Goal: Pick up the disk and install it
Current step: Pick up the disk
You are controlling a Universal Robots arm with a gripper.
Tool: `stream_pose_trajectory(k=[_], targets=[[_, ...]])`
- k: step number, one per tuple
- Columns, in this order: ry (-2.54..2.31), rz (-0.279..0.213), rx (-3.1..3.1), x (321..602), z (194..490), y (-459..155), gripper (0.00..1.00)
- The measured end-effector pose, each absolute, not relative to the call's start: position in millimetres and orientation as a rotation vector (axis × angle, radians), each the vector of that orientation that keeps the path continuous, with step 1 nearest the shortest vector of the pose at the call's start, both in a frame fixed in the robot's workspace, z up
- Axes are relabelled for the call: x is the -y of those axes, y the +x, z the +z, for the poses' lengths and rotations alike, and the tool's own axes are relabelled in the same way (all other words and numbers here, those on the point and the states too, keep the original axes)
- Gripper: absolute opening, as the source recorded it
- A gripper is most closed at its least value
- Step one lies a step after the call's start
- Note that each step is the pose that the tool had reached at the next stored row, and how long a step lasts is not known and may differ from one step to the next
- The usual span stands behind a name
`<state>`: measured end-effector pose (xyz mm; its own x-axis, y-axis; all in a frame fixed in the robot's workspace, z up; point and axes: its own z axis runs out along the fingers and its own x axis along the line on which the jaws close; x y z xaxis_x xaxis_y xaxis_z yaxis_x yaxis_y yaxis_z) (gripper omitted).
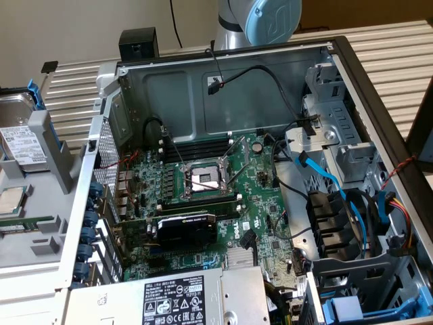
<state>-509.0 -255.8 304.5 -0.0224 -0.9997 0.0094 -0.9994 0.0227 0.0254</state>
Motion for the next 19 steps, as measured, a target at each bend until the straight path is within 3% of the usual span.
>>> stream_pose_trajectory(k=[7,9,19], targets=[[2.179,-0.018,2.229,255.9,304.7,-509.0,0.47],[2.179,-0.018,2.229,255.9,304.7,-509.0,0.36],[2.179,-0.02,2.23,259.3,304.6,-509.1,0.36]])
